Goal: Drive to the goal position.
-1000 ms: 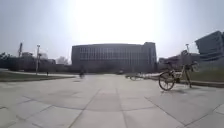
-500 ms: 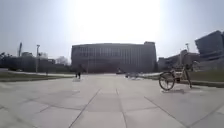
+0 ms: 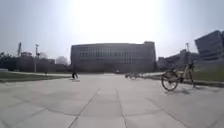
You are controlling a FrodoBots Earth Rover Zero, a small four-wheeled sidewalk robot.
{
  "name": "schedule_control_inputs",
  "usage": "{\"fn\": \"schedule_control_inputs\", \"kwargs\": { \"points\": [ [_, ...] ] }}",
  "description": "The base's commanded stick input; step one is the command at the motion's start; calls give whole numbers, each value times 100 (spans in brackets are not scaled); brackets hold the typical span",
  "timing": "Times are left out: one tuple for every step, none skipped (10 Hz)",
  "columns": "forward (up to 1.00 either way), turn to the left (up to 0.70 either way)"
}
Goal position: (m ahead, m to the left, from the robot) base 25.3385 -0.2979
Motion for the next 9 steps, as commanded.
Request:
{"fn": "schedule_control_inputs", "kwargs": {
  "points": [
    [70,0],
    [70,0],
    [70,0],
    [70,0],
    [70,0],
    [70,0],
    [70,0],
    [70,0],
    [70,0]
  ]
}}
